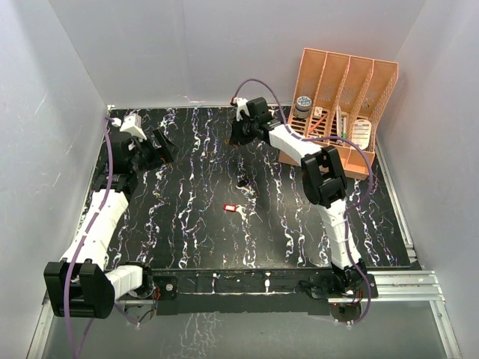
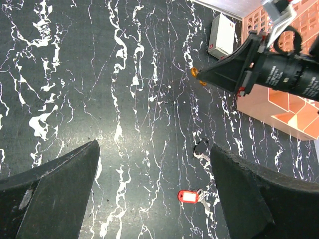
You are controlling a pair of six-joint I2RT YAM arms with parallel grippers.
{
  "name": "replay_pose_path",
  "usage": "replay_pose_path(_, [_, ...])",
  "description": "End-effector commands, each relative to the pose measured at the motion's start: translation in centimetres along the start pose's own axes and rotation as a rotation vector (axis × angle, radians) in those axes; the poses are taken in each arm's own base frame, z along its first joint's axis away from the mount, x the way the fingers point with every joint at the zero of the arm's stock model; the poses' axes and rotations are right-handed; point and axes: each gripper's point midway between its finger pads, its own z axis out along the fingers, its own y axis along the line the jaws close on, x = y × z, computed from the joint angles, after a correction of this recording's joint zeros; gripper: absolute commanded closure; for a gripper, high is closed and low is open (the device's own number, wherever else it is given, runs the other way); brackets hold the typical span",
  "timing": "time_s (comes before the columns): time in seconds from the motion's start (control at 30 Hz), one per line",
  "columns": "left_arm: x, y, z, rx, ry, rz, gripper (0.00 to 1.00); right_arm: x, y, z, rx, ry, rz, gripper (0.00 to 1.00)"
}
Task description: Put the keys on the keyring
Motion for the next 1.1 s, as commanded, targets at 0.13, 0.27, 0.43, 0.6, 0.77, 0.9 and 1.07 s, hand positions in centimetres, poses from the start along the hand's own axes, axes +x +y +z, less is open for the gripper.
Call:
replay_pose_path(0.13, [-1.4,-1.7,-1.6,0.05,-0.044,0.002,0.09,-8.3,3.3,-5.7,0.009,-0.21,0.199,1.0])
replay_pose_path(0.27, [-1.6,-2.2,-1.8,0.072,-0.047,-0.002,0.1,-8.4,3.9,-7.0,0.023,-0.24,0.361,1.0])
replay_pose_path(0.43, [-1.8,-2.7,-1.8,0.094,-0.052,-0.007,0.1,-7.9,4.4,-8.9,0.028,-0.281,0.567,1.0])
replay_pose_path(0.6, [-1.8,-3.1,-1.5,0.116,-0.046,-0.019,0.1,-7.2,6.0,-11.0,-0.019,-0.31,0.737,1.0])
replay_pose_path(0.77, [-1.9,-3.4,-1.4,0.134,-0.048,-0.025,0.11,-6.5,6.3,-13.1,-0.032,-0.358,0.839,1.0])
replay_pose_path(0.9, [-2.0,-3.8,-1.4,0.151,-0.046,-0.029,0.11,-5.9,6.3,-14.3,-0.032,-0.374,0.897,1.0])
replay_pose_path(1.07, [-1.8,-4.7,-1.3,0.205,-0.037,-0.031,0.11,-5.6,6.6,-15.2,-0.041,-0.388,0.949,1.0])
